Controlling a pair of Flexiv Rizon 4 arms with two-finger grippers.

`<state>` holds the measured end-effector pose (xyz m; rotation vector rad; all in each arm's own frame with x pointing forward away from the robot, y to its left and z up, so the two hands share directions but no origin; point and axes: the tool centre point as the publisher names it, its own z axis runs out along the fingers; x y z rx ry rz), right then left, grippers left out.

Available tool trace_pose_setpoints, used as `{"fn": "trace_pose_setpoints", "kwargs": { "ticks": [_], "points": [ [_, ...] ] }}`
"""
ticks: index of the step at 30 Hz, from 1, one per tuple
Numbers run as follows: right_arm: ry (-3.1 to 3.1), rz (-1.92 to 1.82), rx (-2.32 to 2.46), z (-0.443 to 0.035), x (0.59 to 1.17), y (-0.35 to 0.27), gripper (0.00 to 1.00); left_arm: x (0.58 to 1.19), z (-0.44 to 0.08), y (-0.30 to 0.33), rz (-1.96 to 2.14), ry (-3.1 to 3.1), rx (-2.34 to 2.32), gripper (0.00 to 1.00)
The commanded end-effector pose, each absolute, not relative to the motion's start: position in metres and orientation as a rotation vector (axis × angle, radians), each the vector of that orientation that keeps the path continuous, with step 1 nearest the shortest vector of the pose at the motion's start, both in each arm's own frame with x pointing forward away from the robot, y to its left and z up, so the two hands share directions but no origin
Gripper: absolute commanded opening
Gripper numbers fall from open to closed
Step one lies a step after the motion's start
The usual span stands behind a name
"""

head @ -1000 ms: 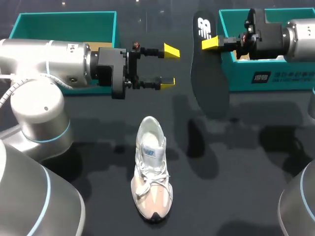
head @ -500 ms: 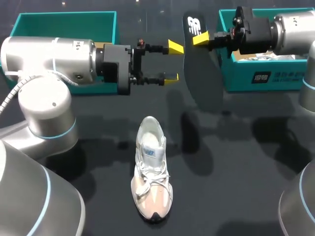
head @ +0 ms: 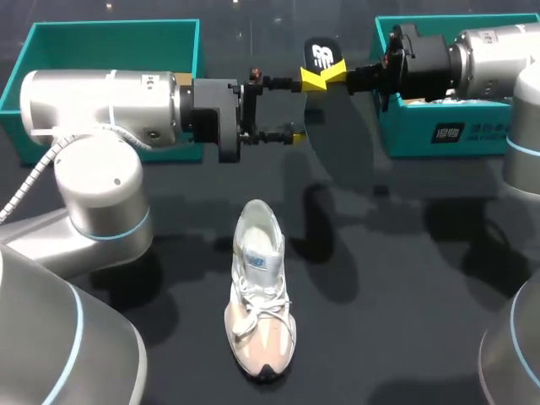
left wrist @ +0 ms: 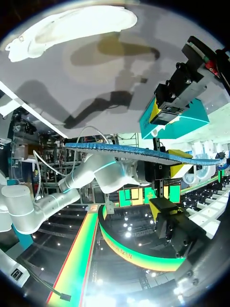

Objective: Take the shoe out of the shoebox, open the shoe tongue, remove and reinsert the insole, then place the shoe into the shoebox

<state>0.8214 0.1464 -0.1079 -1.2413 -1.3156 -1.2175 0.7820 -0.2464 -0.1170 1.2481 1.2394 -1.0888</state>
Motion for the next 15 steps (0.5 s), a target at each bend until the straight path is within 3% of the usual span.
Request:
{"fn": "trace_pose_setpoints", "kwargs": {
  "ticks": [1, 3, 7, 11, 15],
  "points": [
    [-1.296, -1.211, -1.248, -0.108, 0.821, 0.147, 0.0, 0.79, -0.124, -0.252, -1.1, 1.254, 1.231, 1.0],
    [-1.273, -1.204, -1.282, -0.109, 0.823, 0.147, 0.0, 0.793, -0.125, -0.253, -1.116, 1.259, 1.216, 0.98],
    [-1.214, -1.188, -1.322, -0.114, 0.825, 0.146, 0.0, 0.8, -0.127, -0.254, -1.111, 1.264, 1.204, 0.83],
    [-1.17, -1.187, -1.358, -0.118, 0.824, 0.146, 0.0, 0.803, -0.128, -0.257, -1.101, 1.263, 1.204, 0.52],
    [-1.152, -1.17, -1.391, -0.121, 0.825, 0.147, 0.0, 0.805, -0.13, -0.259, -1.096, 1.265, 1.204, 0.54]
  ]
}}
